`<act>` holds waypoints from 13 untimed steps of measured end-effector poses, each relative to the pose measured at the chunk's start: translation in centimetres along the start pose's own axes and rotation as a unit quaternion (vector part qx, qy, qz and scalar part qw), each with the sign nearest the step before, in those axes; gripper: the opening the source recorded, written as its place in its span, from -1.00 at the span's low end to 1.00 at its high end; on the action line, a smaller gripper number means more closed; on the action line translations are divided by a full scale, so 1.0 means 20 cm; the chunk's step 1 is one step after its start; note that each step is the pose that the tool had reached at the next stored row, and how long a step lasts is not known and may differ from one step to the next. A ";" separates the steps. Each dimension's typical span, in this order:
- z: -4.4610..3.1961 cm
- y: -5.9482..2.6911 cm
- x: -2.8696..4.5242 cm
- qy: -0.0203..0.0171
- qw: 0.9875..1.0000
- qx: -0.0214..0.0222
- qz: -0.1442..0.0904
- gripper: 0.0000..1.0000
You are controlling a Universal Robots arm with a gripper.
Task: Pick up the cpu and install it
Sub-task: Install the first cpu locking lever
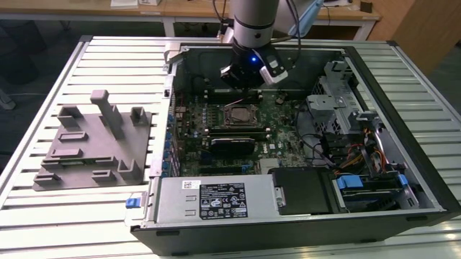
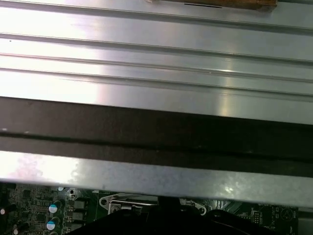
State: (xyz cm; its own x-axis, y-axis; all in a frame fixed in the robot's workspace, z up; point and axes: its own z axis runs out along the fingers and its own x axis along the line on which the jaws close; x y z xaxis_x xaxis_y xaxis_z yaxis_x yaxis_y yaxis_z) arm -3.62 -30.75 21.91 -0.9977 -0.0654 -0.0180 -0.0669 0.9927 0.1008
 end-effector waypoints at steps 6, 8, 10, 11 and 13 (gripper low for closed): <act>0.031 -0.003 -0.005 0.000 1.000 0.001 0.000 -0.79; 0.044 -0.005 -0.007 0.000 1.000 0.001 0.000 -0.79; 0.054 -0.006 -0.011 0.000 1.000 0.001 0.000 -0.79; 0.059 -0.007 -0.012 0.000 1.000 0.001 0.000 -0.79; 0.069 -0.008 -0.014 0.000 1.000 0.002 0.000 -0.79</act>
State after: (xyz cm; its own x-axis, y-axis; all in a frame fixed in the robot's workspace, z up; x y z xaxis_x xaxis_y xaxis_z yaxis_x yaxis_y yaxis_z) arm -3.32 -30.75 20.52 -0.9977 -0.0654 -0.0178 -0.0669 0.9930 0.0977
